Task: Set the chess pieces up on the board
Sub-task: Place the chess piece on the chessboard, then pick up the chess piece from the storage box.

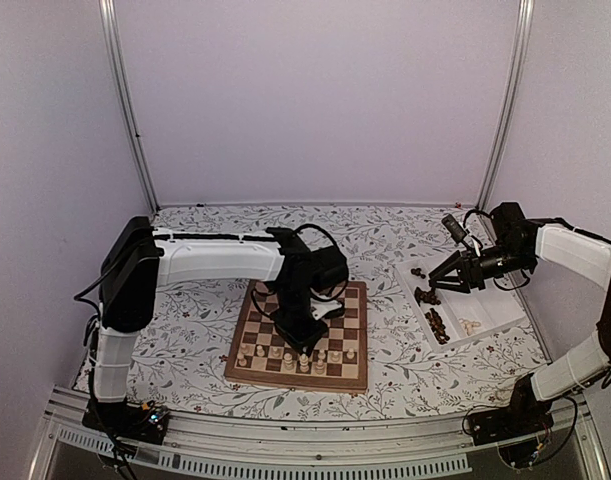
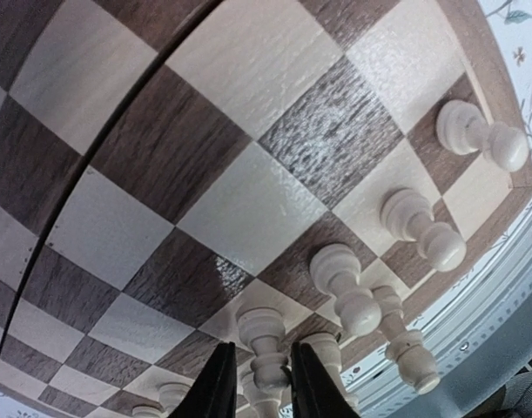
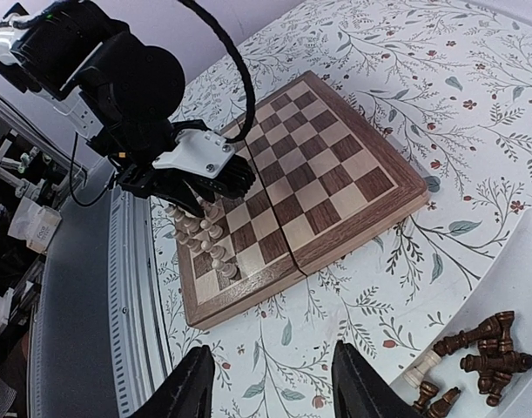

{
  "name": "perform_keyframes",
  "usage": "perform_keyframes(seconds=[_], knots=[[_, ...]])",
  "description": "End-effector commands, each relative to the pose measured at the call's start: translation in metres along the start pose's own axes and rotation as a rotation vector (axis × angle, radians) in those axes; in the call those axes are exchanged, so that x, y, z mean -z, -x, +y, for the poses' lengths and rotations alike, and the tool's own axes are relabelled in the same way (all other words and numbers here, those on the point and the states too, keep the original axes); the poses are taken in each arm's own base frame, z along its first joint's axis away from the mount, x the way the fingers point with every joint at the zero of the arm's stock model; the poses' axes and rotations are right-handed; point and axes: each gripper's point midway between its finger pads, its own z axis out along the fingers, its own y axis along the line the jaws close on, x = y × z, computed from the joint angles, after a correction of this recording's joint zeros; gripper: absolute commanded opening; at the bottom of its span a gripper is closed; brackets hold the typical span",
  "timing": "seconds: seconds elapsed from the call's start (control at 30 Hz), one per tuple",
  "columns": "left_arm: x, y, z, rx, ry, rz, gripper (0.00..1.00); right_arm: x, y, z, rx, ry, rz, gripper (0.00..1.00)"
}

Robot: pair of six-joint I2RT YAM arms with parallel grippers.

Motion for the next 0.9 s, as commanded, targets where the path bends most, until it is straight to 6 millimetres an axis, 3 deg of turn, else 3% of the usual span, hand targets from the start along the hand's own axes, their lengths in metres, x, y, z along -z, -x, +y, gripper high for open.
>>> perform_keyframes(seconds=[0.0, 0.23, 0.47, 0.6, 0.73, 0.87], knots=[[0.012, 0.014, -0.003, -0.025, 0.025, -0.062, 0.26, 0.004, 0.007, -0.005, 0.027, -0.031, 0.004, 0.49], [0.045, 0.027, -0.010, -0.053, 0.025, -0.125, 0.33, 0.016, 0.010, -0.048, 0.047, -0.283, 0.090, 0.49], [0.077, 0.035, -0.004, -0.076, 0.072, -0.211, 0.35, 0.019, -0.025, -0.094, -0.020, -0.449, 0.245, 0.45], [0.098, 0.068, -0.006, -0.098, 0.100, -0.346, 0.35, 0.022, -0.038, -0.111, -0.032, -0.500, 0.323, 0.37], [0.123, 0.107, -0.013, -0.104, 0.106, -0.515, 0.35, 0.016, -0.044, -0.104, -0.002, -0.435, 0.341, 0.33], [0.145, 0.135, -0.013, -0.109, 0.127, -0.634, 0.35, 0.007, -0.057, -0.105, 0.005, -0.395, 0.384, 0.30]])
